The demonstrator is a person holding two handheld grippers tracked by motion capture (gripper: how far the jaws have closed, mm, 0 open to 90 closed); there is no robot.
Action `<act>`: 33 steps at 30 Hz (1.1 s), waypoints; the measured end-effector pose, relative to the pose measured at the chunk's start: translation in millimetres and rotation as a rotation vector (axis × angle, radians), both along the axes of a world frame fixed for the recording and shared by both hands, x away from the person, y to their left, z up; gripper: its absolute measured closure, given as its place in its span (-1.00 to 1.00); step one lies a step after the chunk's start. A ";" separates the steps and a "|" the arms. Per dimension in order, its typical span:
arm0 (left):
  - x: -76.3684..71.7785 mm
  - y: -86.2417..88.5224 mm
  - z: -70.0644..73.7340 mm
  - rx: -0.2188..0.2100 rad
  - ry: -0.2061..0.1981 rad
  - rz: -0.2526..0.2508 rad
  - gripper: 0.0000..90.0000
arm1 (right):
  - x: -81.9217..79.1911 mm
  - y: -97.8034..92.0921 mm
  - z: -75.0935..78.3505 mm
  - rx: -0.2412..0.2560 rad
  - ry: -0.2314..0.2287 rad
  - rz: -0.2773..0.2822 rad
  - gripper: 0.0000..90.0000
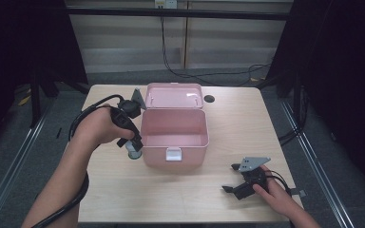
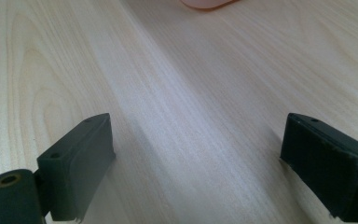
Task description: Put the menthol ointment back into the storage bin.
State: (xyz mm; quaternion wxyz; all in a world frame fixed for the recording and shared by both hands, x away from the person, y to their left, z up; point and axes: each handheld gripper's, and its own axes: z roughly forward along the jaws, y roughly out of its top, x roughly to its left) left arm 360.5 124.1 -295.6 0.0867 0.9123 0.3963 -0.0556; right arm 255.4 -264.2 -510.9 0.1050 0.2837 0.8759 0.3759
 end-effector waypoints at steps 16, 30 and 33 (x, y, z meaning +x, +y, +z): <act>21.5 -19.7 22.3 -0.019 -0.022 0.038 0.11 | 0.0 0.0 0.0 0.000 0.001 0.000 -0.81; 39.6 -31.3 25.3 -0.016 -0.044 0.044 0.11 | -0.1 -0.1 0.1 -0.002 0.002 0.001 -0.81; 42.7 -33.9 26.2 -0.019 -0.052 0.050 0.11 | -0.1 -0.1 0.1 -0.002 0.002 0.001 -0.81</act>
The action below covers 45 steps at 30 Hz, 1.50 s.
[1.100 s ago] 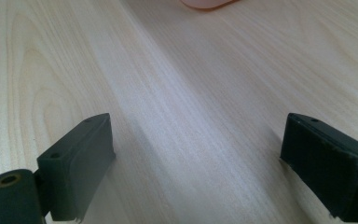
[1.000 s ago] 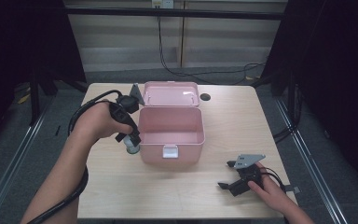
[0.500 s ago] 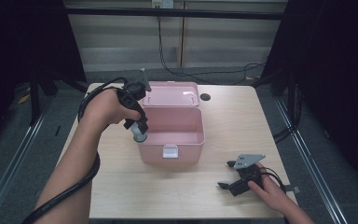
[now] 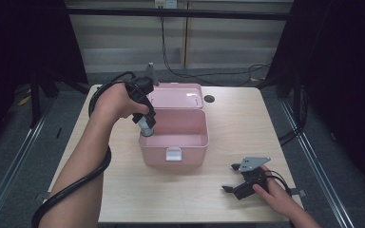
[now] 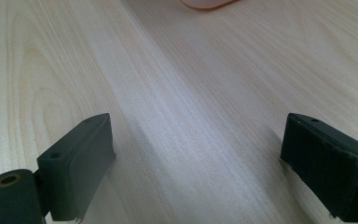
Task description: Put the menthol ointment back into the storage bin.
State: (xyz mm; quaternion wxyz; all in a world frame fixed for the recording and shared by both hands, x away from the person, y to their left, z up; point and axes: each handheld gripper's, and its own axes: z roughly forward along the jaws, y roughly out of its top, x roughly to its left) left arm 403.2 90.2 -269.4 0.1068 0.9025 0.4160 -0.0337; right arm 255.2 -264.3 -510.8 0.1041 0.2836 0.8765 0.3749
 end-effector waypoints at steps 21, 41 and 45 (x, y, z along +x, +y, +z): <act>20.0 -30.5 -18.4 0.011 0.014 0.071 0.11 | 0.0 0.0 0.0 0.000 0.000 0.000 -0.81; 43.9 -43.5 -54.0 0.032 0.036 0.200 0.11 | 0.0 0.0 0.0 0.000 0.000 0.000 -0.81; 46.9 -44.0 -61.4 0.037 0.038 0.206 0.11 | 0.1 0.0 0.0 0.000 0.000 0.000 -0.81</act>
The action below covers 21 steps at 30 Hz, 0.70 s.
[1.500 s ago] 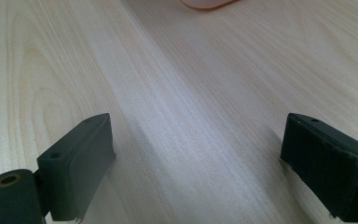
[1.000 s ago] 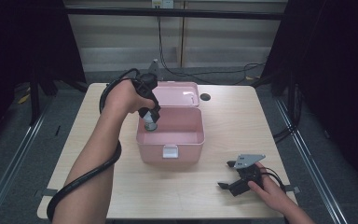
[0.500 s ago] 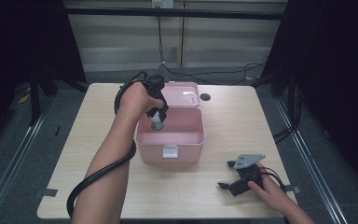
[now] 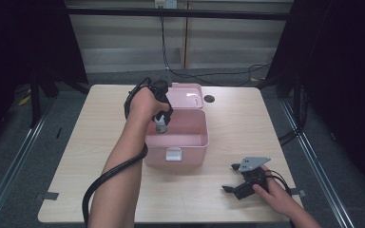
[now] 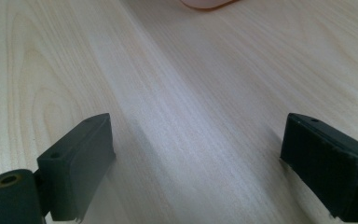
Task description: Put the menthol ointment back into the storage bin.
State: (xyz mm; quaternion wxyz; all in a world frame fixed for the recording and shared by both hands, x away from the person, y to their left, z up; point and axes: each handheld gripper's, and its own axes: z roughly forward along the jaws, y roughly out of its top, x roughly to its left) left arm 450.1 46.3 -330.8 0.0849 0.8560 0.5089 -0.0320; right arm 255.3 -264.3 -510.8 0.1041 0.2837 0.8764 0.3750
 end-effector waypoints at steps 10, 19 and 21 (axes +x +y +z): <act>4.8 -2.4 -16.7 0.002 -0.002 0.006 0.11 | 0.1 0.1 0.0 0.001 -0.002 -0.001 -0.81; 8.8 -3.2 -29.6 0.002 -0.012 0.028 0.11 | 0.1 0.1 0.0 0.001 -0.002 0.000 -0.81; 10.1 -2.4 -32.6 0.002 -0.013 0.028 0.11 | 0.1 0.1 0.0 0.001 -0.002 0.000 -0.81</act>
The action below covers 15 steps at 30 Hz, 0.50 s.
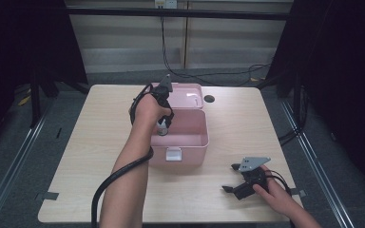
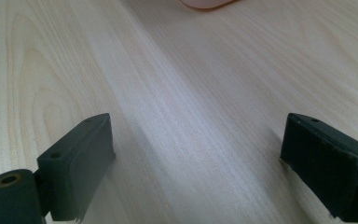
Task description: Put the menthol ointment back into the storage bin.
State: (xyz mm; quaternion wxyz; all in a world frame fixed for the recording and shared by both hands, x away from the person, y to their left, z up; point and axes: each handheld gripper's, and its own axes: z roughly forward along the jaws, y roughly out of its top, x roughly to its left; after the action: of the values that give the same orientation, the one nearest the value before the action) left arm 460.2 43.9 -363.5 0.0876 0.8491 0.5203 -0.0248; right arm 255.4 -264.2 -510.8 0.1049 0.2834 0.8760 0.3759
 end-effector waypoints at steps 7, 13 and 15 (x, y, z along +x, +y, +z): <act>3.5 -0.3 -8.3 0.008 -0.008 0.008 0.11 | 0.1 0.0 0.0 0.000 -0.001 0.001 -0.81; 4.9 -3.3 -17.2 0.001 -0.017 0.024 0.11 | 0.4 0.1 0.0 0.000 -0.001 0.003 -0.81; 5.3 -3.3 -18.5 0.005 -0.017 0.028 0.11 | 0.4 0.1 -0.1 0.000 -0.002 0.003 -0.81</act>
State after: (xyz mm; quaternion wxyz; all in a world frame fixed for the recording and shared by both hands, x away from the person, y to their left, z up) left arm 465.5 40.6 -382.0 0.0904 0.8421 0.5314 -0.0150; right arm 255.8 -264.2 -510.9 0.1051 0.2818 0.8764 0.3761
